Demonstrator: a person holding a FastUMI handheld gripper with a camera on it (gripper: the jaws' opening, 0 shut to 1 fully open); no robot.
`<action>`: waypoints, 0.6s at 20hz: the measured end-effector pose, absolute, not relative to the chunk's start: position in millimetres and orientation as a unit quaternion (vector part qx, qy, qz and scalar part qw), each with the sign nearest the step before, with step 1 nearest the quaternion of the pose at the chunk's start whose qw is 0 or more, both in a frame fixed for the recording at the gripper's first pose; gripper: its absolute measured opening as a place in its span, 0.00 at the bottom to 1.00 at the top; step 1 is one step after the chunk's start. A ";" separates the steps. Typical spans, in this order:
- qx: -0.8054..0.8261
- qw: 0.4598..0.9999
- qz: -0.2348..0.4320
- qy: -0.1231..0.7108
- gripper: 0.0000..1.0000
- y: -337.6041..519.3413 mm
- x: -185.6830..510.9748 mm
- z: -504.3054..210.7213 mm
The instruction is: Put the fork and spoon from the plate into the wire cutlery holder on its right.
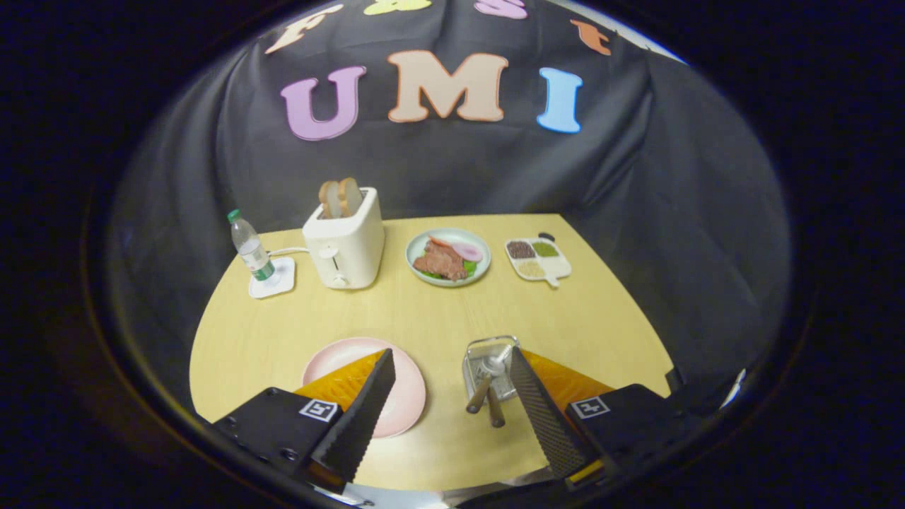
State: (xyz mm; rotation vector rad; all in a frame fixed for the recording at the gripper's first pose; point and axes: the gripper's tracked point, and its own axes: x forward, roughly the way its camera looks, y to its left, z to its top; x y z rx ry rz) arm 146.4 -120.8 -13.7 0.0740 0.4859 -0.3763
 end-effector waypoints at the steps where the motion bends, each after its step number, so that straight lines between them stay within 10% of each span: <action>1: 0.029 0.959 -0.179 0.217 1.00 -121.2 149.3 -2.4; 12: -0.006 0.991 -0.129 -0.047 1.00 -85.3 142.3 142.3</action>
